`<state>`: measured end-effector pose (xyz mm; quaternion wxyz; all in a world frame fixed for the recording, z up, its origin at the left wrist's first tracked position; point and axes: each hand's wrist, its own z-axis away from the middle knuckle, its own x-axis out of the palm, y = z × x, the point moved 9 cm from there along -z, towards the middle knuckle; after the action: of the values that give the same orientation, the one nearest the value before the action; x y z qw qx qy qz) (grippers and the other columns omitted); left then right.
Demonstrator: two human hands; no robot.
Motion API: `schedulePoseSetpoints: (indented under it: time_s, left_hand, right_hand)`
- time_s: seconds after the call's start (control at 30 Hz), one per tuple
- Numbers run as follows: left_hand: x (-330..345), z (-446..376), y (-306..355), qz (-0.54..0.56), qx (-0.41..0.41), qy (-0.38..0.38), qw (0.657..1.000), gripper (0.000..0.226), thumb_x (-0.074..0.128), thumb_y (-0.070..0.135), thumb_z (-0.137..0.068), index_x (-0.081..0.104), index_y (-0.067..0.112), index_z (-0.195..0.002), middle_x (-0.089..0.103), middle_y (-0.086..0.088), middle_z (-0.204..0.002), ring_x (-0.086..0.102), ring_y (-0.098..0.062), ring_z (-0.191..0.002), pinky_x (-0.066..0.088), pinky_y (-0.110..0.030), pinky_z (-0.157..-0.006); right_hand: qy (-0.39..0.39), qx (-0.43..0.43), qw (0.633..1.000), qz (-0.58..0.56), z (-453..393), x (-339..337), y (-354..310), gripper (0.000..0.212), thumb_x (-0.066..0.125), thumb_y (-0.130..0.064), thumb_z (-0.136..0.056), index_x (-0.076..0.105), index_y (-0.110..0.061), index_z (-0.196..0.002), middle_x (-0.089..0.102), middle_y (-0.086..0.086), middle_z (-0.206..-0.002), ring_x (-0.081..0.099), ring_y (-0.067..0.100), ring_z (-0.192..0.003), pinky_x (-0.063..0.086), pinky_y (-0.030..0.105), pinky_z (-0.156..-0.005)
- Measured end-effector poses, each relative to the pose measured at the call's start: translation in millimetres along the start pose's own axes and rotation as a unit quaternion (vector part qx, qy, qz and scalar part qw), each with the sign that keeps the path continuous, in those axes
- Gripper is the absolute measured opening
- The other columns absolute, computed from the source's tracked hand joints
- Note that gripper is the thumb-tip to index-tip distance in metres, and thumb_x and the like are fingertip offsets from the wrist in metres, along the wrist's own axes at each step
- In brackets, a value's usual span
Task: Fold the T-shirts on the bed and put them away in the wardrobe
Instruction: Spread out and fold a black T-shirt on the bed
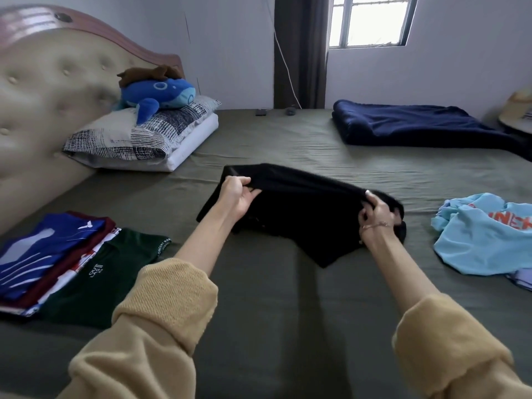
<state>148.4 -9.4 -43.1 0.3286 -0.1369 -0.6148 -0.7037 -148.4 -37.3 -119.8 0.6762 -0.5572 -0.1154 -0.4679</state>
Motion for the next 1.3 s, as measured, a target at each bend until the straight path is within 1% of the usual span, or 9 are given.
schedulePoseSetpoints:
  time_s: [0.1, 0.23, 0.37, 0.5, 0.67, 0.87, 1.07, 1.2, 1.3]
  left_hand:
    - [9.7, -3.3, 30.2, 0.012, 0.063, -0.009, 0.998, 0.046, 0.022, -0.013, -0.091, 0.034, -0.008, -0.136, 0.048, -0.026, -0.126, 0.052, -0.035, -0.117, 0.045, -0.043, -0.091]
    - [-10.2, -1.9, 31.3, -0.066, 0.078, 0.031, 0.994, 0.043, 0.028, -0.012, -0.086, 0.044, 0.000, -0.123, 0.056, -0.014, -0.102, 0.057, -0.023, -0.088, 0.051, -0.032, -0.067]
    - [-64.9, 5.0, -18.3, -0.097, -0.025, 0.122, 0.987, 0.022, 0.032, -0.001, -0.089, 0.044, 0.012, -0.077, 0.050, -0.004, -0.082, 0.050, -0.021, -0.090, 0.044, -0.036, -0.081]
    - [-95.7, 27.4, -72.1, -0.127, -0.145, 0.149, 0.970, 0.024, 0.039, 0.024, -0.097, 0.055, 0.012, -0.111, 0.057, -0.006, -0.112, 0.057, -0.025, -0.106, 0.039, -0.040, -0.094]
    - [-122.7, 41.7, -94.1, -0.193, -0.178, 0.205, 0.943, 0.039, 0.025, 0.000, -0.100, 0.042, 0.002, -0.136, 0.049, -0.015, -0.138, 0.049, -0.031, -0.125, 0.041, -0.044, -0.099]
    - [-156.0, 46.9, -92.2, -0.170, -0.189, 0.256, 0.932, 0.029, 0.025, -0.015, -0.090, 0.050, -0.003, -0.097, 0.055, -0.018, -0.104, 0.047, -0.033, -0.126, 0.041, -0.045, -0.096]
    - [-145.3, 51.6, -92.6, -0.073, -0.202, 0.262, 0.941, 0.022, 0.053, 0.024, -0.091, 0.051, 0.012, -0.110, 0.059, -0.007, -0.118, 0.057, -0.024, -0.115, 0.043, -0.029, -0.065]
    - [-130.8, 52.7, -103.3, -0.095, -0.201, 0.268, 0.938, 0.016, 0.052, 0.018, -0.096, 0.052, 0.009, -0.109, 0.058, -0.009, -0.103, 0.056, -0.025, -0.108, 0.045, -0.031, -0.080]
    - [-115.9, 48.6, -104.8, -0.093, -0.192, 0.244, 0.946, 0.011, 0.048, 0.014, -0.098, 0.054, 0.007, -0.103, 0.059, -0.008, -0.090, 0.059, -0.022, -0.097, 0.046, -0.029, -0.068]
  right_hand:
    - [-0.052, -0.099, 0.994, -0.002, 18.6, 28.5, -42.5, 0.065, 0.048, 0.008, -0.086, 0.027, -0.026, -0.138, 0.029, 0.000, -0.150, 0.062, -0.001, -0.082, 0.041, 0.014, -0.069]
    - [-0.041, -0.133, 0.988, 0.069, 28.1, 28.6, -54.9, 0.062, 0.047, 0.015, -0.083, 0.040, -0.016, -0.137, 0.033, 0.008, -0.149, 0.056, 0.018, -0.118, 0.043, 0.018, -0.077]
    - [0.054, -0.054, 0.990, 0.121, 22.1, -25.9, -15.7, 0.047, 0.066, 0.001, -0.082, 0.053, -0.004, -0.126, 0.060, 0.012, -0.122, 0.061, 0.010, -0.079, 0.049, 0.014, -0.058]
    - [0.018, 0.167, 0.954, 0.249, 13.8, -70.4, 61.4, 0.019, 0.064, -0.011, -0.081, 0.058, -0.009, -0.100, 0.059, 0.000, -0.046, 0.050, 0.004, -0.033, 0.038, 0.012, -0.032]
    - [-0.005, 0.136, 0.931, 0.339, 17.1, -74.7, 71.4, 0.031, 0.072, -0.019, -0.078, 0.055, -0.009, -0.102, 0.061, 0.011, -0.088, 0.063, 0.024, -0.066, 0.048, 0.023, -0.046]
    - [0.031, 0.091, 0.966, 0.239, 17.1, -76.3, 32.8, 0.004, 0.057, -0.008, -0.084, 0.060, -0.008, -0.082, 0.057, -0.004, -0.038, 0.054, 0.010, -0.030, 0.042, 0.018, -0.032]
    - [0.240, -0.038, 0.958, 0.150, 13.6, -122.2, -33.7, 0.048, 0.060, -0.011, -0.083, 0.048, -0.003, -0.129, 0.057, 0.006, -0.111, 0.055, 0.021, -0.091, 0.048, 0.033, -0.086]
    - [0.191, 0.042, 0.955, 0.222, 1.1, -134.0, -14.0, 0.062, 0.072, -0.015, -0.024, 0.047, 0.005, -0.077, 0.049, 0.007, -0.091, 0.046, 0.025, -0.061, 0.045, 0.031, -0.057]
    - [0.144, 0.097, 0.928, 0.331, 28.3, -118.2, -3.9, 0.012, 0.058, 0.006, -0.061, 0.052, 0.001, -0.071, 0.044, 0.010, -0.071, 0.033, 0.021, -0.049, 0.033, 0.021, -0.036]
